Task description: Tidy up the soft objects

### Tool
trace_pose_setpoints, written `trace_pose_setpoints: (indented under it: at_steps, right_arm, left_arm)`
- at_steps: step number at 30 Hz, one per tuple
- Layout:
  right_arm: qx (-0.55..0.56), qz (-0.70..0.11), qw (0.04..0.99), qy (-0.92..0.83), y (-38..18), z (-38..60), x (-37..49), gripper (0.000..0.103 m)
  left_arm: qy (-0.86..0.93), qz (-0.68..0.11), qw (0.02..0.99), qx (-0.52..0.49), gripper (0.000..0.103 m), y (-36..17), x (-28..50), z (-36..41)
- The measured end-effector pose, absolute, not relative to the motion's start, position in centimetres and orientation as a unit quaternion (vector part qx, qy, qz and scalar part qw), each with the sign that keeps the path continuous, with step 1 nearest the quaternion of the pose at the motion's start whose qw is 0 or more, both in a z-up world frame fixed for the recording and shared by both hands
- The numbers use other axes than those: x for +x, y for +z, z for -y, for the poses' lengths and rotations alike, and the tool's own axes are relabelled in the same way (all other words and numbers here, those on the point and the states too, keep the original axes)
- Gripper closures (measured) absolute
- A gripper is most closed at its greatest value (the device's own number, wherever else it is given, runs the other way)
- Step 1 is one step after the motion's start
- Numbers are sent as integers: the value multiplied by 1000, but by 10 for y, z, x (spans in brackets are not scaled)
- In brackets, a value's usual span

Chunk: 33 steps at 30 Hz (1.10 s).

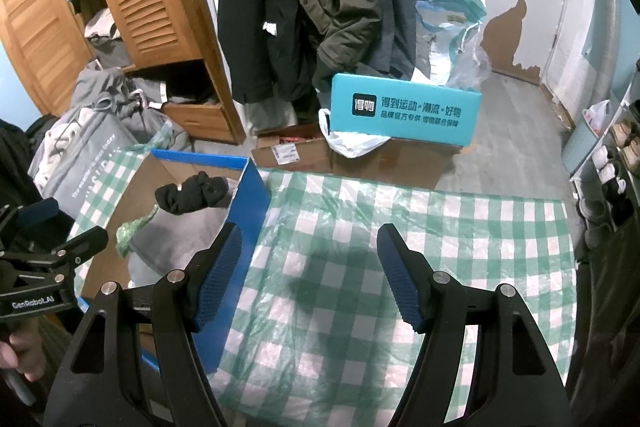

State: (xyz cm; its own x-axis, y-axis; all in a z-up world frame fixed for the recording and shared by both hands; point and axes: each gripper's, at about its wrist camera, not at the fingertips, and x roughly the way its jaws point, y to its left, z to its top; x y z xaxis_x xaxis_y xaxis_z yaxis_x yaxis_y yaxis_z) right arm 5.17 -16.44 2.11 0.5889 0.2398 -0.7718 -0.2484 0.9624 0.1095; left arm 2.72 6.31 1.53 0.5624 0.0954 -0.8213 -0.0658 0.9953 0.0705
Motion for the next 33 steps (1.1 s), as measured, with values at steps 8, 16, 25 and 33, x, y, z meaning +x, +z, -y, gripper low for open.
trace_pose_setpoints:
  at_steps: [8, 16, 25, 33]
  right_arm:
    - [-6, -434, 891, 137, 19, 163, 48, 33]
    - [-5, -434, 890, 137, 20, 162, 49, 33]
    - [-5, -435, 890, 137, 20, 163, 50, 33]
    - [-5, -436, 890, 137, 19, 162, 50, 33]
  left_arm:
    - [47, -467, 883, 15, 2, 15, 26, -65]
    - [48, -474, 879, 12, 2, 11, 24, -68]
    - [49, -476, 878, 11, 2, 8, 25, -67]
    - [51, -471, 881, 15, 2, 10, 25, -66]
